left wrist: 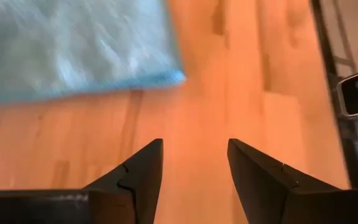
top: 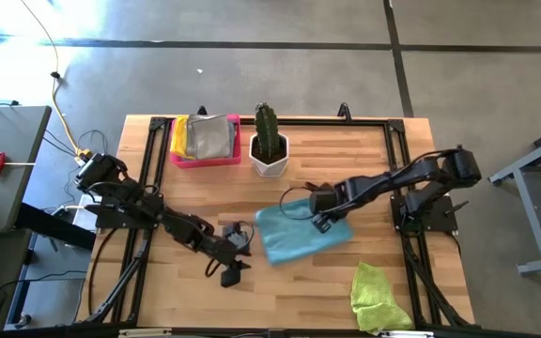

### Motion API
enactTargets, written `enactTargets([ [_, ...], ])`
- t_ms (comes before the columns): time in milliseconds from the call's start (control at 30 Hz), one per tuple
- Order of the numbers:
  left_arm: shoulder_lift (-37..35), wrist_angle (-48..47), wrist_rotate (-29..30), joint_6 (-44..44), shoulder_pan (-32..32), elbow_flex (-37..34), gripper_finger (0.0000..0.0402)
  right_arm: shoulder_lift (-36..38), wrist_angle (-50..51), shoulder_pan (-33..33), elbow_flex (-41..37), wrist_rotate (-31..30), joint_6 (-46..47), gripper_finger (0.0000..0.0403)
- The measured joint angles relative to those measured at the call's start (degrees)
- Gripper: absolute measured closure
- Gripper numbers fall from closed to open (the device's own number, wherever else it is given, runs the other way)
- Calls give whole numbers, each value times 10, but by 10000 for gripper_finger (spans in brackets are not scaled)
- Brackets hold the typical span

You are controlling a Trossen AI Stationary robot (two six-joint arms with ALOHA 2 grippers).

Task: Fold microfiber towels
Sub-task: Fold the blue microfiber towel

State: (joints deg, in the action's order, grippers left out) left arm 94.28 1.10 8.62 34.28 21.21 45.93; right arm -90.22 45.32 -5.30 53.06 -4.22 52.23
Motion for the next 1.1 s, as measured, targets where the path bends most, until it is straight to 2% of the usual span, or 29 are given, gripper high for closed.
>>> enactTargets([
  [100, 0, 0, 0, -3, 6, 9, 230, -1, 130, 0, 67, -28, 10, 402],
  [233, -1, 0, 2, -16, 13, 14, 230, -4, 220, -1, 134, -27, 55, 402],
  [433, -1, -4, 2, -25, 18, 14, 230, -43, 215, -17, 185, 2, 126, 402],
  [733, -1, -14, 30, -68, 16, 14, 230, -185, 215, -42, 303, 4, 194, 403],
  [867, -1, -13, 45, -93, 16, 14, 230, -256, 231, -41, 390, 1, 187, 403],
  [1000, -1, -15, 68, -113, 16, 14, 230, -320, 251, -40, 476, -48, 179, 403],
  [1100, -1, -18, 83, -120, 16, 14, 230, -363, 264, -40, 525, -68, 138, 402],
])
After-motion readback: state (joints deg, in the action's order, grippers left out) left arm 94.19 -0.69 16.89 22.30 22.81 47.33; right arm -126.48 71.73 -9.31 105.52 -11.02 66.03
